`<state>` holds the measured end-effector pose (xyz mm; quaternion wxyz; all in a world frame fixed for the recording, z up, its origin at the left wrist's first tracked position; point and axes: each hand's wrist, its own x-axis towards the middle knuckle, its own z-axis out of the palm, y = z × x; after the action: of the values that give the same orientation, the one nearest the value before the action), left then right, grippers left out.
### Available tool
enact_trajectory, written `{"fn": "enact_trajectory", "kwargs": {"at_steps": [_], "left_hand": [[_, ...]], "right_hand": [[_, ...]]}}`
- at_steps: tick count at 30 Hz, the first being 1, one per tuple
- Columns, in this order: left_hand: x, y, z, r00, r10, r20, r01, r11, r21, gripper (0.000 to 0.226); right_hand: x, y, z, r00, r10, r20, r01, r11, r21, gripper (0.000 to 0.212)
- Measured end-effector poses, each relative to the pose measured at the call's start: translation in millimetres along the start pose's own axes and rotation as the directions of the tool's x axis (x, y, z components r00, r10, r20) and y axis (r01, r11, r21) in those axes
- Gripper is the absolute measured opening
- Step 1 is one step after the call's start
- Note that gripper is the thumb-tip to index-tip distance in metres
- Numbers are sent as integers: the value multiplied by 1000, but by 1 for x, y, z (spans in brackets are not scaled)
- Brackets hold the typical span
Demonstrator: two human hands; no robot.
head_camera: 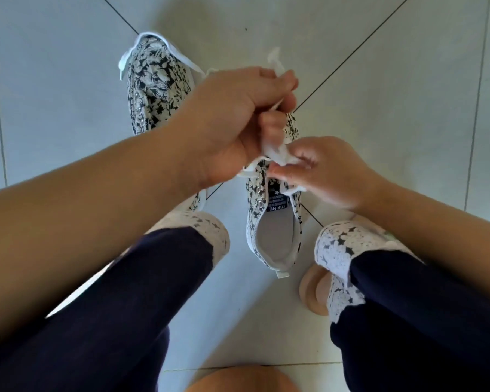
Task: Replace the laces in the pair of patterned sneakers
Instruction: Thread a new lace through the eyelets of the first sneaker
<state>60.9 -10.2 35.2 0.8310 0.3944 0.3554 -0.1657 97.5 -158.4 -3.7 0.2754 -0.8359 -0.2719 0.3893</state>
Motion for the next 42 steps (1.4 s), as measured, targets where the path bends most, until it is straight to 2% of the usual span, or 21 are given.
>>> {"fn": "enact_trajectory", "kwargs": {"at_steps": [1, 3, 5, 6, 8, 12, 13, 15, 17, 19, 22, 24, 27, 28, 31, 33, 38, 40, 42], "left_hand": [[3, -1, -8, 996, 58, -63, -45, 980, 193, 10], [8, -11, -24, 987, 125, -96, -53, 837, 545, 10], [9, -28, -32, 993, 116, 3, -77, 642, 763, 19], [8, -35, -32, 992, 104, 69, -115, 548, 829, 23], [7, -46, -29, 983, 108, 147, -178, 388, 904, 30], [12, -54, -37, 973, 171, 155, -170, 80, 982, 41], [14, -58, -41, 972, 171, 159, -164, 18, 986, 45], [16, -63, -49, 974, 174, 141, -138, -32, 990, 38], [17, -64, -52, 973, 206, 104, -103, -19, 995, 25], [17, -64, -54, 970, 228, 80, -87, 20, 996, 25], [16, -63, -54, 983, 175, 53, -69, 89, 994, 51], [18, -64, -52, 994, 111, 1, -13, 113, 994, 56], [18, -66, -53, 995, 99, -9, -6, 146, 989, 29], [18, -66, -53, 994, 109, -16, -9, 221, 975, 25], [12, -53, -49, 992, 109, -70, -16, 638, 770, 9], [8, -39, -46, 994, 98, -54, -46, 793, 608, 5], [0, -27, -40, 998, 40, 58, -54, 961, 272, 6], [-1, -24, -35, 993, 5, 122, -37, 964, 263, 5], [1, -23, -32, 993, -10, 115, -38, 912, 409, 9]], "right_hand": [[-1, 1, -7, 999, 23, -38, -19, 994, 104, 23], [-6, 0, -25, 1000, 31, -4, -26, 885, 465, 7], [-8, -3, -35, 996, -47, 73, -18, 716, 698, 14], [-8, -5, -35, 993, -70, 99, -27, 668, 744, 16], [-5, -10, -32, 990, -63, 126, -47, 697, 715, 15], [1, -1, -22, 997, 66, 33, -74, 892, 447, 8], [1, 3, -19, 996, 87, 12, -85, 927, 365, 11], [2, 13, -11, 996, 83, -9, -81, 984, 159, 19], [2, 18, -5, 998, 67, -4, -66, 997, 27, 17], [4, 20, -1, 998, 58, -8, -59, 998, -17, 15], [7, 22, -2, 998, 52, -23, -54, 996, -71, 21], [8, 23, 1, 1000, 9, -3, -9, 986, -166, 20], [11, 22, 11, 999, -36, -3, 33, 960, -277, 22], [11, 21, 15, 999, -42, -14, 36, 954, -296, 22], [13, 19, 21, 997, -62, -42, 46, 946, -322, 20], [13, 17, 19, 997, -61, -39, 47, 951, -306, 24], [7, 11, 2, 997, 75, -37, -74, 997, 32, 18], [6, 14, -3, 996, 83, 17, -83, 996, -17, 22], [5, 13, -10, 992, 89, 90, -74, 986, -152, 32]]}}
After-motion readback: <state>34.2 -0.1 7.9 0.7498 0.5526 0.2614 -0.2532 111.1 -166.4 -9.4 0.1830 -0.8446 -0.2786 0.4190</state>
